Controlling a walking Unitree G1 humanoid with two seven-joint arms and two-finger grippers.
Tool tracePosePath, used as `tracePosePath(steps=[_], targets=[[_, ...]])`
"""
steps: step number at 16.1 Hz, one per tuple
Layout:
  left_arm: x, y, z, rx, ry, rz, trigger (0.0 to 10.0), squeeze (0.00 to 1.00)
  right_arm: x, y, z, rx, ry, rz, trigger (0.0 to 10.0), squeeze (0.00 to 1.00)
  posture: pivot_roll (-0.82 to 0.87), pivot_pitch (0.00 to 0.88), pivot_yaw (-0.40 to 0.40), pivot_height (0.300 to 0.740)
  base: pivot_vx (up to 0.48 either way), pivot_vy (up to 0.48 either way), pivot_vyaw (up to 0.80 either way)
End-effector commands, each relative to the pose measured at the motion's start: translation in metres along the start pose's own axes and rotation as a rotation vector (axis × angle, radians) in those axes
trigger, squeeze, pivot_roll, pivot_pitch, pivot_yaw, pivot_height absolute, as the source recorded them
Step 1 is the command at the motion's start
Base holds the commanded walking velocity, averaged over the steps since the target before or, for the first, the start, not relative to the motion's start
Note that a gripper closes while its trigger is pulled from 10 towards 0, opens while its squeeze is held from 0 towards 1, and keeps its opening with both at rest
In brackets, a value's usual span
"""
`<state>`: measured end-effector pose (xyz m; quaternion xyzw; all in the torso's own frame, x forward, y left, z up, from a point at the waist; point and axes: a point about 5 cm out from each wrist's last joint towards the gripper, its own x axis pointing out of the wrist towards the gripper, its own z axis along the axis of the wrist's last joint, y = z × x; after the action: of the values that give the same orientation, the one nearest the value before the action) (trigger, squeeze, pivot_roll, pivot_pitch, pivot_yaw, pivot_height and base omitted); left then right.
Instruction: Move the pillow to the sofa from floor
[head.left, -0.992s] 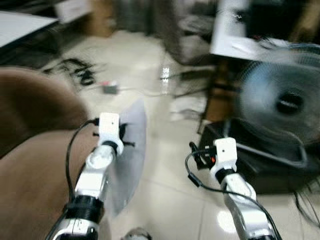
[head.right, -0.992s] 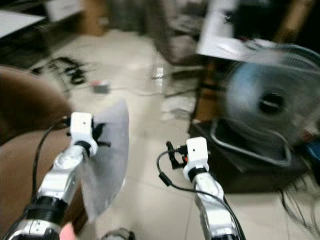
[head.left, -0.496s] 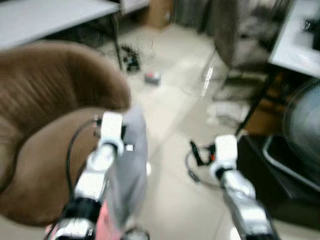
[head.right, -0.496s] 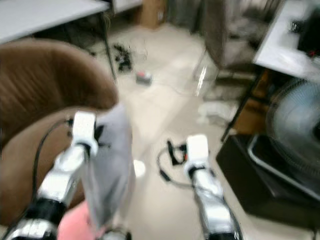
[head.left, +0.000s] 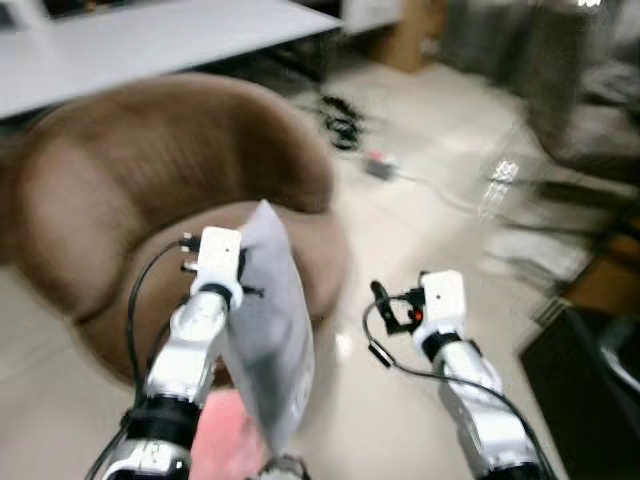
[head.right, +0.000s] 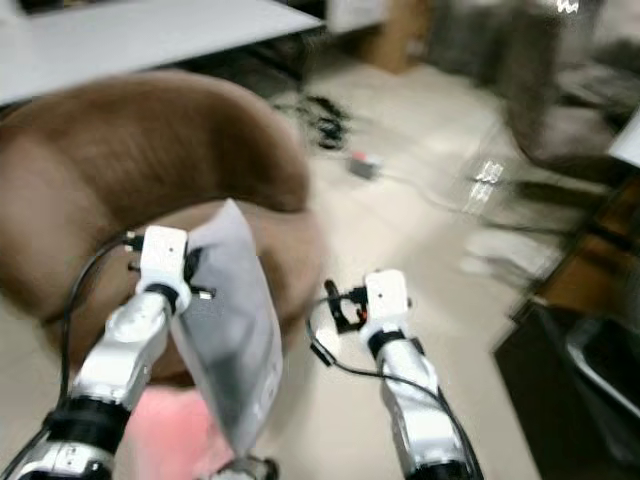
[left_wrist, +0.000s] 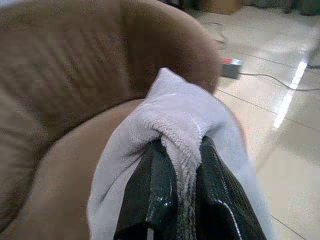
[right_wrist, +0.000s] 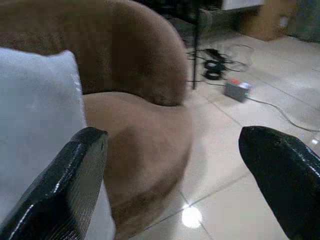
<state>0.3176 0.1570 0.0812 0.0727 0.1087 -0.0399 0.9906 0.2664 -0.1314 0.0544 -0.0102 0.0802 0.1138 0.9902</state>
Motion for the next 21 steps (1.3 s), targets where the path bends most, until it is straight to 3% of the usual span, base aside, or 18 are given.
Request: tracePosePath(steps=[1, 3, 6, 8, 10, 12, 15, 18, 20, 21], targets=[[0.005, 0.001, 0.016, 0.018, -0.063, 0.019, 0.0, 0.0, 0.0, -0.005, -0.003, 0.026, 0.018, -0.038, 10.0, 0.49, 0.15, 0.015, 0.001, 0.74, 0.0, 0.0, 0.0], [0.011, 0.007, 0.024, 0.01, -0.077, 0.041, 0.0, 0.0, 0.002, -0.005, -0.003, 0.017, 0.02, -0.028, 10.0, 0.42, 0.15, 0.014, 0.002, 0.74, 0.0, 0.0, 0.0], [0.017, 0.016, 0.039, 0.03, -0.11, 0.067, 0.0, 0.0, 0.002, -0.004, -0.003, 0.014, 0.016, -0.023, 10.0, 0.42, 0.16, 0.012, 0.004, 0.74, 0.0, 0.0, 0.0], [0.035, 0.028, 0.069, 0.03, -0.159, 0.093, 0.0, 0.0, 0.002, -0.001, -0.006, 0.016, 0.022, -0.015, 10.0, 0.43, 0.16, 0.012, -0.001, 0.74, 0.0, 0.0, 0.0], [0.044, 0.036, 0.091, 0.03, -0.19, 0.108, 0.0, 0.0, 0.003, 0.0, -0.007, 0.015, 0.024, -0.012, 10.0, 0.43, 0.16, 0.008, -0.004, 0.74, 0.0, 0.0, 0.0], [0.054, 0.063, 0.129, 0.049, -0.22, 0.163, 0.0, 0.0, 0.004, 0.0, -0.007, 0.012, 0.024, -0.008, 10.0, 0.44, 0.16, 0.004, -0.003, 0.74, 0.0, 0.0, 0.0], [0.056, 0.092, 0.144, 0.064, -0.186, 0.227, 0.0, 0.0, 0.001, 0.001, -0.007, 0.005, 0.021, 0.002, 10.0, 0.43, 0.14, 0.01, -0.004, 0.74, 0.0, 0.0, 0.0], [0.055, 0.102, 0.173, 0.177, -0.211, 0.246, 0.0, 0.0, -0.016, -0.006, -0.015, -0.019, 0.049, -0.004, 10.0, 0.44, 0.09, 0.036, -0.014, 0.74, 0.0, 0.0, 0.0], [0.054, 0.101, 0.189, 0.261, -0.23, 0.256, 0.0, 0.0, -0.043, -0.015, -0.022, -0.056, 0.087, -0.02, 10.0, 0.43, -0.01, 0.09, -0.024, 0.74, 0.0, 0.0, 0.0], [0.054, 0.103, 0.185, 0.303, -0.21, 0.272, 0.0, 0.0, -0.064, -0.021, -0.025, -0.072, 0.116, -0.041, 10.0, 0.44, -0.08, 0.125, -0.039, 0.74, 0.0, 0.0, 0.0]])
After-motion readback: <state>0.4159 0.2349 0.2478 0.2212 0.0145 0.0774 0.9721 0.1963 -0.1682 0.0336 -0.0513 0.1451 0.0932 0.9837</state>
